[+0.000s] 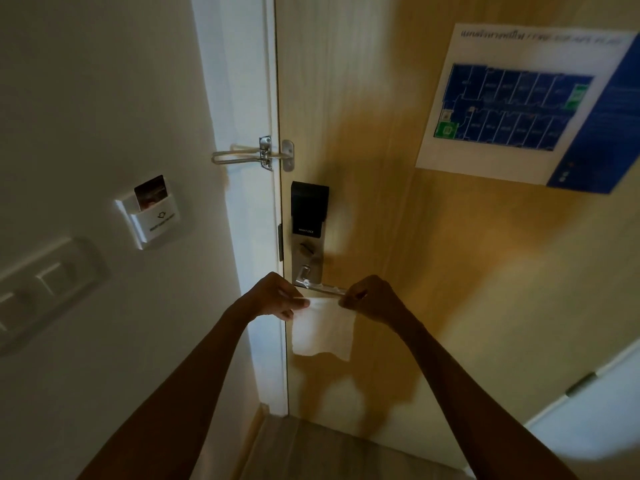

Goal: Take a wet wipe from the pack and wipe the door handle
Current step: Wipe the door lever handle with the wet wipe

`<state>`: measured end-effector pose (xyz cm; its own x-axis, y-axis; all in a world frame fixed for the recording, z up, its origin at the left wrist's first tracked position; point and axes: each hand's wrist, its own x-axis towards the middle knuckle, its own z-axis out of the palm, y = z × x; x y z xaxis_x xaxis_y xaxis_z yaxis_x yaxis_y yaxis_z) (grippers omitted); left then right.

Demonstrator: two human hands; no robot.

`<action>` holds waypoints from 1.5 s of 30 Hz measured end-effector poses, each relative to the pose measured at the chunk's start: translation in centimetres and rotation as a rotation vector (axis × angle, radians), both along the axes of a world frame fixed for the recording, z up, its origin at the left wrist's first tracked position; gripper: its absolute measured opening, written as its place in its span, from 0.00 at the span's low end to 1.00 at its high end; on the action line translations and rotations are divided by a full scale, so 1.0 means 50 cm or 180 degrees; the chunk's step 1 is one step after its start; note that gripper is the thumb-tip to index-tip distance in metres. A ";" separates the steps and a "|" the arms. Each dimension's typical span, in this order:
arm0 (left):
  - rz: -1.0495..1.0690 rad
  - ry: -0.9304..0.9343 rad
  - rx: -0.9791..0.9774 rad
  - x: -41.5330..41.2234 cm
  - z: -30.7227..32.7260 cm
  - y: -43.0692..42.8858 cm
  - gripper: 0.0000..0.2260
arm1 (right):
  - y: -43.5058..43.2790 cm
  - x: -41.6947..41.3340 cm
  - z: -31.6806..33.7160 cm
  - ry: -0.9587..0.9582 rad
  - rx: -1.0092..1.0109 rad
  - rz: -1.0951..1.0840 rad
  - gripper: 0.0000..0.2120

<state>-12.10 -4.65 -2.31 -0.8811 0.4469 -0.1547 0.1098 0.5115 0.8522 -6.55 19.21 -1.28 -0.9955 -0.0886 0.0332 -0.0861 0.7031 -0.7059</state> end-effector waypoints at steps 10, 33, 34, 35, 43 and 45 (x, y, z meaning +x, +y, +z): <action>0.0112 0.0021 -0.0136 -0.098 -0.041 -0.021 0.13 | -0.021 -0.048 -0.055 0.0247 0.0326 -0.0622 0.05; 0.0472 0.0453 0.0014 -0.205 -0.093 0.028 0.11 | -0.026 -0.154 -0.100 0.0268 0.0448 -0.1709 0.05; 0.0521 0.0456 0.0044 -0.208 -0.098 0.027 0.11 | -0.027 -0.154 -0.104 0.0272 0.0445 -0.1740 0.04; 0.0552 0.0453 0.0062 -0.209 -0.099 0.026 0.12 | -0.028 -0.154 -0.108 0.0292 0.0440 -0.1763 0.04; 0.0660 -0.0301 0.0553 -0.225 -0.100 0.005 0.10 | -0.113 -0.127 -0.125 0.1557 0.1460 -0.1091 0.16; 0.0643 -0.0430 0.0602 -0.235 -0.105 -0.004 0.08 | -0.148 -0.130 -0.135 0.1427 0.1533 -0.0729 0.17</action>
<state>-23.85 -4.84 -7.58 -0.9322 0.2967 -0.2073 -0.0989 0.3423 0.9344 -13.04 11.79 -8.00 -0.8904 0.0140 0.4550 -0.1085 0.9642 -0.2420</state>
